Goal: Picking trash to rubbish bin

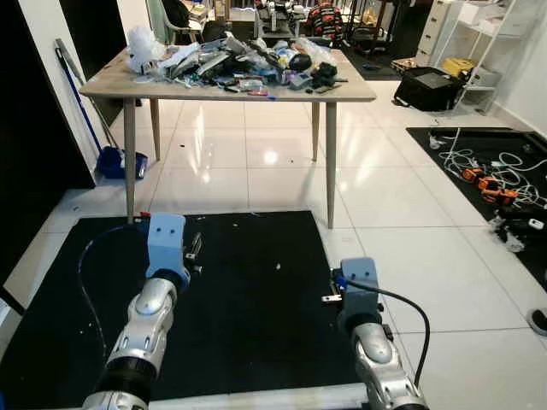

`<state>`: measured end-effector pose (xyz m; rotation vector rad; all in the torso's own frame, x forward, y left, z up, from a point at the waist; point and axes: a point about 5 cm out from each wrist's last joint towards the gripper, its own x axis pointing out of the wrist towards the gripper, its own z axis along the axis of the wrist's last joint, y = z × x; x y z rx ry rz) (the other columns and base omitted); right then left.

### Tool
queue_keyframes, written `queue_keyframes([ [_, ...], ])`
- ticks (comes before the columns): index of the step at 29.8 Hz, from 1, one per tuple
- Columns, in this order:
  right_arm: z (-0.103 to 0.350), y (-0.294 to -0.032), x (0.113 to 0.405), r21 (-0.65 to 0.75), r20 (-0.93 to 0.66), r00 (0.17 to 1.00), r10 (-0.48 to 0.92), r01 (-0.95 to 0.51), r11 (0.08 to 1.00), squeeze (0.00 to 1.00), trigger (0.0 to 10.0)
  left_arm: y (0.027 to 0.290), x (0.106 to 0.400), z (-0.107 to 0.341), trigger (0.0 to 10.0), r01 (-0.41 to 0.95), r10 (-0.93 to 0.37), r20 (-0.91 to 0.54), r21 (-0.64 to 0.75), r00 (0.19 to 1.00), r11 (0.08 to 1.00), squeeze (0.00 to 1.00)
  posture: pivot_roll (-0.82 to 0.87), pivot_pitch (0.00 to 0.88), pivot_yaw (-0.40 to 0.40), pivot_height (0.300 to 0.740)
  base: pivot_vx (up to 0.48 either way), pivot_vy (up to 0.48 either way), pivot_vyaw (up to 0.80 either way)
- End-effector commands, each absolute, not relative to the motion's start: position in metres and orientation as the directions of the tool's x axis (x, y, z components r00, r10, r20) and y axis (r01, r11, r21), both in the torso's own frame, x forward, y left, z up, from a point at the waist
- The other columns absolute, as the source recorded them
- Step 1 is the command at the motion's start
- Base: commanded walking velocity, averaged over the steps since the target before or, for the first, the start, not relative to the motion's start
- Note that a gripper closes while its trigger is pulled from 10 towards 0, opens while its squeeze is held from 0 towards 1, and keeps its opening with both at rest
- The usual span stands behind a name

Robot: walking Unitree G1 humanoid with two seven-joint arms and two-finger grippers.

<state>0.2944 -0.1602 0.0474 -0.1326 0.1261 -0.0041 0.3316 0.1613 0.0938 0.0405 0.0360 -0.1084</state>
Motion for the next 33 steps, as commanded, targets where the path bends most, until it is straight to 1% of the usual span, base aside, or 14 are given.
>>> queue_keyframes([
  [1, 0.0458, -0.1625, 0.2935, -0.129, -0.132, 0.991, -0.024, 0.007, 0.992, 0.0, 10.0, 0.1578, 0.3321, 0.0949, 10.0, 0.119, -0.118, -0.031, 0.032, 0.992, 0.992, 0.0, -0.03, 0.016, 0.039, 0.74, 0.412, 0.0, 0.0],
  [33, 0.0459, -0.1621, 0.2919, -0.133, -0.129, 0.991, -0.018, 0.001, 0.991, 0.0, 10.0, 0.159, 0.3325, 0.0961, 10.0, 0.113, -0.112, -0.028, 0.028, 0.993, 0.993, 0.0, -0.03, 0.031, 0.039, 0.74, 0.409, 0.0, 0.0],
])
